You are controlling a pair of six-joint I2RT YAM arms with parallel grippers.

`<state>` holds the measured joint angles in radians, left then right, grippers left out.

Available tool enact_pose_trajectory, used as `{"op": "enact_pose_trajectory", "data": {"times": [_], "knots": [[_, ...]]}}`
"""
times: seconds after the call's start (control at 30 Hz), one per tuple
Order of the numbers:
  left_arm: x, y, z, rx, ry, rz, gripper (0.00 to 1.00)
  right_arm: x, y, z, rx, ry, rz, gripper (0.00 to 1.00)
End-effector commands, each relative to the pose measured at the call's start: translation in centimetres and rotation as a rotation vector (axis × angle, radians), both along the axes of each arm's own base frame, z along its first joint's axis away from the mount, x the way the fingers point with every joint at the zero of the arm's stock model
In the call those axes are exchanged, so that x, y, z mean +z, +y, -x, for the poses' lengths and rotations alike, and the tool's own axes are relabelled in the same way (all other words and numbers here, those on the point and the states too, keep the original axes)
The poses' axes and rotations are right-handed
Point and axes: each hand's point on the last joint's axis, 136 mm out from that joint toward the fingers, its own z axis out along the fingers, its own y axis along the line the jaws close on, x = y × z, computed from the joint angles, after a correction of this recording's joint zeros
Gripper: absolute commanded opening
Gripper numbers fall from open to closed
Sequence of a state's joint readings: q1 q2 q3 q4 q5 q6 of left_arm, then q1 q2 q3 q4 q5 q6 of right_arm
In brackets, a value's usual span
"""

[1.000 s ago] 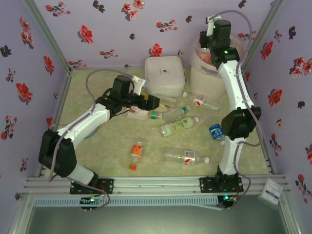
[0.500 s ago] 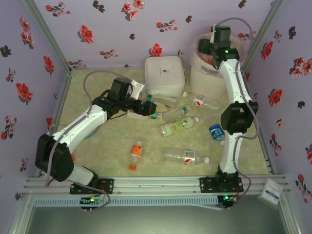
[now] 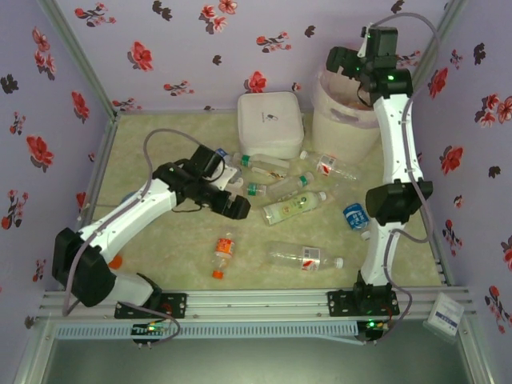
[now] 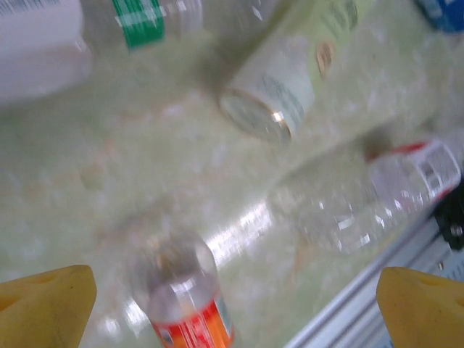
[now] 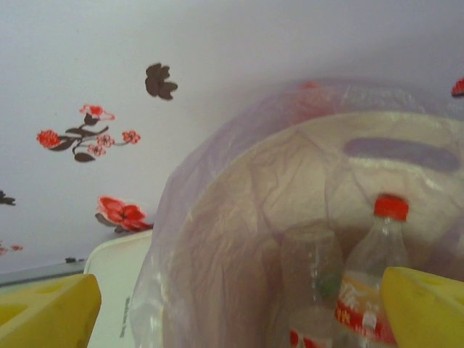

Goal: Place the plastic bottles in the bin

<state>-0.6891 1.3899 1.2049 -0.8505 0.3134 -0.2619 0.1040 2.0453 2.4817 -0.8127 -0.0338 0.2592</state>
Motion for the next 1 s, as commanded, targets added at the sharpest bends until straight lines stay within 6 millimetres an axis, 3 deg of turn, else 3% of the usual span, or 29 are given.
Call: {"op": "enact_pose_trajectory", "data": {"times": [0.0, 0.13, 0.23, 0.33, 0.57, 0.77, 0.97], "knots": [[-1.0, 1.3, 4.4, 0.060, 0.148, -0.065, 1.00, 0.1, 1.1, 4.1, 0.019, 0.072, -0.043, 0.99], [-3.7, 0.7, 7.9, 0.063, 0.247, -0.101, 1.00, -2.4, 1.6, 7.0, 0.023, 0.158, -0.077, 0.99], [-6.8, 0.5, 9.1, 0.051, 0.284, -0.124, 1.00, -4.2, 2.1, 8.7, 0.033, 0.191, -0.110, 0.99], [-9.1, 0.8, 9.4, 0.060, 0.297, -0.135, 1.00, -5.4, 2.9, 10.1, 0.053, 0.196, -0.156, 0.99], [-12.3, 2.8, 8.5, 0.059, 0.264, -0.306, 0.99, -7.0, 3.8, 12.3, 0.082, 0.206, -0.225, 0.99], [-13.3, 2.9, 7.5, 0.052, 0.251, -0.361, 0.84, -7.3, 4.2, 13.3, 0.104, 0.203, -0.261, 0.99], [-12.4, 2.0, 5.7, 0.067, 0.213, -0.324, 0.52, -7.0, 4.4, 14.6, 0.123, 0.199, -0.285, 0.99]]}}
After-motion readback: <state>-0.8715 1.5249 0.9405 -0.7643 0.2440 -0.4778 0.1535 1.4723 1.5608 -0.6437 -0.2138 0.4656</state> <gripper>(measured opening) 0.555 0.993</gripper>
